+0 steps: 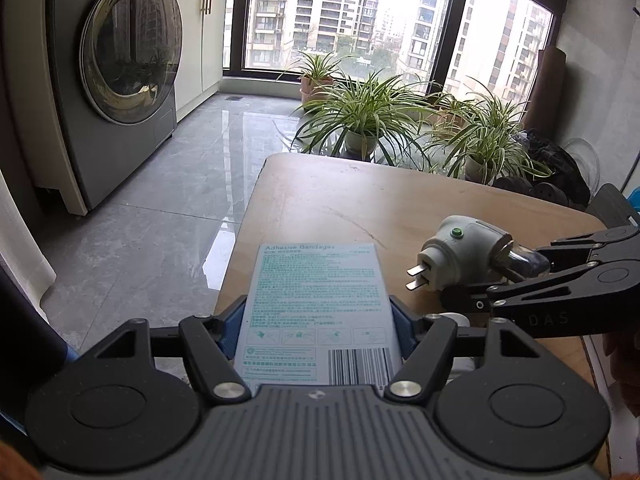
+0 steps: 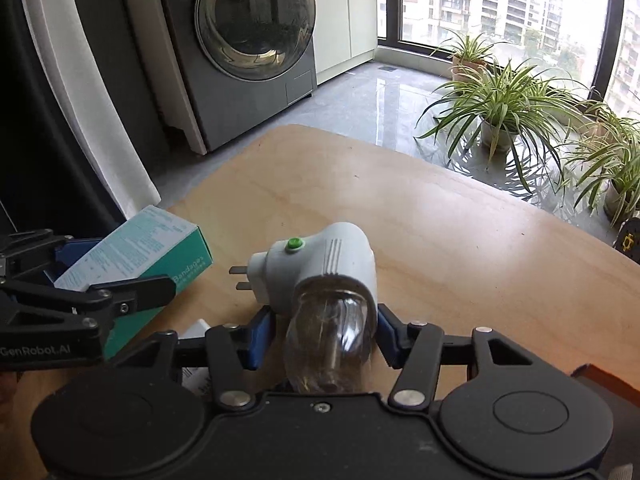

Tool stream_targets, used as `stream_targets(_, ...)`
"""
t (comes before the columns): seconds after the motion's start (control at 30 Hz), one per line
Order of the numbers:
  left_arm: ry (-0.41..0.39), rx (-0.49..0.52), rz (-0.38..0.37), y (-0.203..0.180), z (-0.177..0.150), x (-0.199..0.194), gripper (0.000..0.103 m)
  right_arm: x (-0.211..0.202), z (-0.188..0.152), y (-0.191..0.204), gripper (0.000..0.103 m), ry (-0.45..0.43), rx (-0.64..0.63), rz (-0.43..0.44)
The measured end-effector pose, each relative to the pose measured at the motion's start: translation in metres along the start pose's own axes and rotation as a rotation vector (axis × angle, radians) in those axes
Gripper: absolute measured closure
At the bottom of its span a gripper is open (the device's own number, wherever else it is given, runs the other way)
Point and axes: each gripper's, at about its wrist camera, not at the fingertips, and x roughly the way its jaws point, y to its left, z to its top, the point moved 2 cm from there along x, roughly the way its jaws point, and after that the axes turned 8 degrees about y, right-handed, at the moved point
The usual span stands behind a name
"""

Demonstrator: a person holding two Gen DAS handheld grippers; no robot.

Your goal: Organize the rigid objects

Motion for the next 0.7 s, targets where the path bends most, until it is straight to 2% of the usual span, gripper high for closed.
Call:
stream_targets(0.17,-0.021,0.012,-0.004,-0.005,0.001,-0.008,0.031,-0.025,-0.01,0.001,0.042,-0.065,0.047,-0.003)
stream_targets(0.27,-0.019,0.01,-0.011,-0.006,-0.001,-0.012,0.031,-0.033,-0.015,0.001,0.066,-0.063,0.053,-0.003)
stream_targets(0.33,-0.017,0.006,-0.01,-0.006,-0.005,-0.015,0.031,-0.034,-0.018,0.0,0.064,-0.053,0.061,-0.009)
stream_targets(0.37,-0.015,0.003,-0.012,-0.005,-0.006,-0.016,0.031,-0.036,-0.018,-0.001,0.044,-0.065,0.072,-0.007)
stream_targets(0.4,-0.014,0.001,-0.013,-0.004,-0.007,-0.016,0.031,-0.037,-0.017,-0.002,0.019,-0.086,0.091,-0.008)
stream_targets(0.47,-0.017,-0.004,-0.008,-0.001,-0.009,-0.017,0.031,-0.04,-0.011,-0.001,0.016,-0.14,0.103,0.002)
stream_targets(0.53,-0.014,-0.018,-0.005,0.003,-0.008,-0.016,0.031,-0.038,-0.004,0.005,0.014,-0.15,0.071,0.036)
stream_targets(0.7,-0.002,-0.056,-0.001,0.012,-0.008,-0.008,0.031,-0.012,0.022,0.036,0.013,-0.093,-0.064,-0.017)
